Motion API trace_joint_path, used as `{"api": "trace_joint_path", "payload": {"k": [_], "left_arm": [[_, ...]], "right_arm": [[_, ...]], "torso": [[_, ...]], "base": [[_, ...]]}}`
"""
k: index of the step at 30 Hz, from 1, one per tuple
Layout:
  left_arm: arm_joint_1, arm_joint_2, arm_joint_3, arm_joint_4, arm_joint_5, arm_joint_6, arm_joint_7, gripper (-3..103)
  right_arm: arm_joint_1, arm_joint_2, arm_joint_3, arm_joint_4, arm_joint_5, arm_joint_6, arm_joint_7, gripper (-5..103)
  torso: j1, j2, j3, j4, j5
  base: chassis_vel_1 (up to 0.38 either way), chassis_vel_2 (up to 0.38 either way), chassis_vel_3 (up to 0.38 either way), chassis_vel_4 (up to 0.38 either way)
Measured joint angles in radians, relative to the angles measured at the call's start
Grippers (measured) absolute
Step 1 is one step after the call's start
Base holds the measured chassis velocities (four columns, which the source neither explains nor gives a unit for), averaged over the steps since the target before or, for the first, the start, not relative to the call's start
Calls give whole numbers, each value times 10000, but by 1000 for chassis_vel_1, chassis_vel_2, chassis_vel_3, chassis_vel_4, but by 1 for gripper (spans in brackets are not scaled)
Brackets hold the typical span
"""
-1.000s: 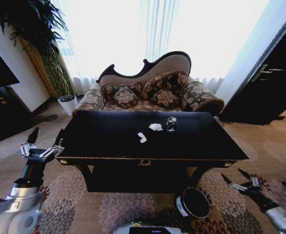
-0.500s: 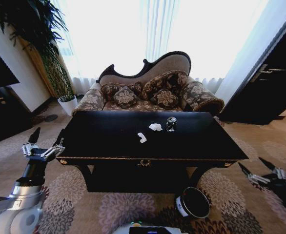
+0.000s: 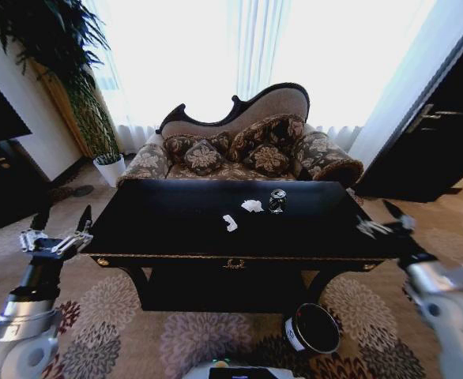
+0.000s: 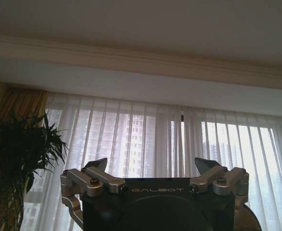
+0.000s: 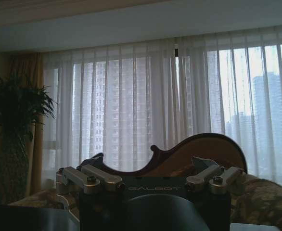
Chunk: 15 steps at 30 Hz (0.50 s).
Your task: Move to the front of the table and place the trash on the table into the trash bin.
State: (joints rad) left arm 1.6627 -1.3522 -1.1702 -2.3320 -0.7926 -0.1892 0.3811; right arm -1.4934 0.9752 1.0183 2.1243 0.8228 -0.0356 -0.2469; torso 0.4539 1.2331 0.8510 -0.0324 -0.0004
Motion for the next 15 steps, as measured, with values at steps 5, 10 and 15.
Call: {"api": "trace_joint_path", "payload": {"k": [5, 10, 15], "left_arm": [[-29, -88, 28, -142, -151, 132, -137, 100], [-76, -84, 27, -99, -126, 135, -148, 100], [-239, 220, 169, 15, -143, 233, -170, 100]], "right_arm": [[485, -611, -1082, 641, 384, -470, 745, 100], [1007, -1060, -1985, 794, 176, -506, 1503, 100], [1262, -1479, -2437, 765, -103, -599, 1709, 100]], "torso": [[0, 0, 0, 0, 0], [0, 0, 0, 0, 1], [0, 0, 0, -2, 1]], "base": [[0, 0, 0, 0], [0, 0, 0, 0], [0, 0, 0, 0]]}}
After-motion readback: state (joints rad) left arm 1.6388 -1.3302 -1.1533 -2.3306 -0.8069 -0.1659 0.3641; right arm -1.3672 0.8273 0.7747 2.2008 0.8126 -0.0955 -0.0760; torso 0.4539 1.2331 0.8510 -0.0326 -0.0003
